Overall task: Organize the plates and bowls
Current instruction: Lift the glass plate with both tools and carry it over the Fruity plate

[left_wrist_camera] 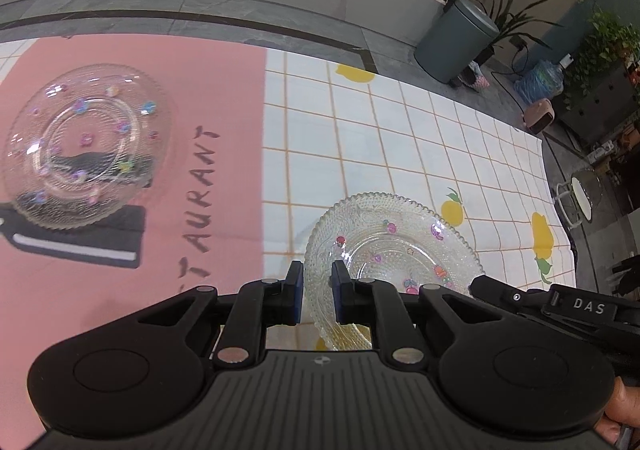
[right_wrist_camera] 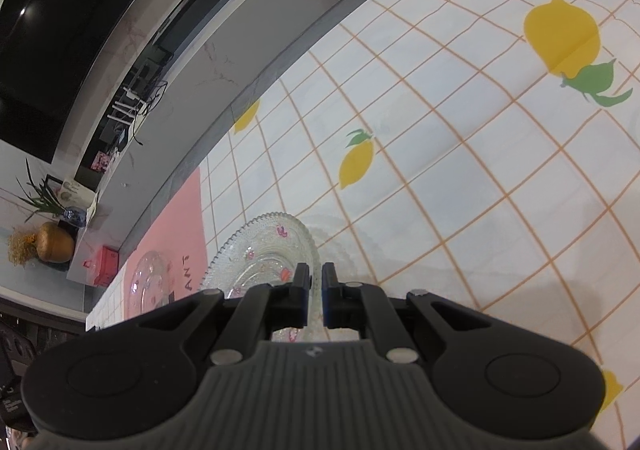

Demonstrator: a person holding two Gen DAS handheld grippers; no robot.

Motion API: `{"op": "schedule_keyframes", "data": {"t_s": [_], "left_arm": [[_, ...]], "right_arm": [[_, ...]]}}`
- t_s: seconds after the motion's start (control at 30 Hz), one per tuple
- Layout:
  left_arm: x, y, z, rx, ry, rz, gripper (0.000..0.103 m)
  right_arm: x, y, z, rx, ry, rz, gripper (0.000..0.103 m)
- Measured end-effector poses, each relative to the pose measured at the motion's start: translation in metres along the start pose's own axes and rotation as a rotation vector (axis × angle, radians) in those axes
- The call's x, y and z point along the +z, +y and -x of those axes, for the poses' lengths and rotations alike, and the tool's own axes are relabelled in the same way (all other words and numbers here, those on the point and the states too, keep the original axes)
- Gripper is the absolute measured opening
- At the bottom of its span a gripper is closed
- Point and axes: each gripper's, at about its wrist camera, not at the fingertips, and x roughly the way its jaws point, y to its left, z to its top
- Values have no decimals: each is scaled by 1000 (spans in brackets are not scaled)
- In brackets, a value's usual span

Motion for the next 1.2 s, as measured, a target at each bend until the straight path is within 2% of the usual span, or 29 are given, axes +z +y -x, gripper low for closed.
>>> {"op": "schedule_keyframes", "data": {"t_s": [0.8, 1.2], "left_arm": [[-52, 78, 62, 33, -43, 143, 16], [-75, 94, 73, 61, -44, 145, 16]], "right_arm": [[-63, 55, -20, 36, 135, 154, 5], [-84, 68, -28, 24, 192, 211, 5]]}}
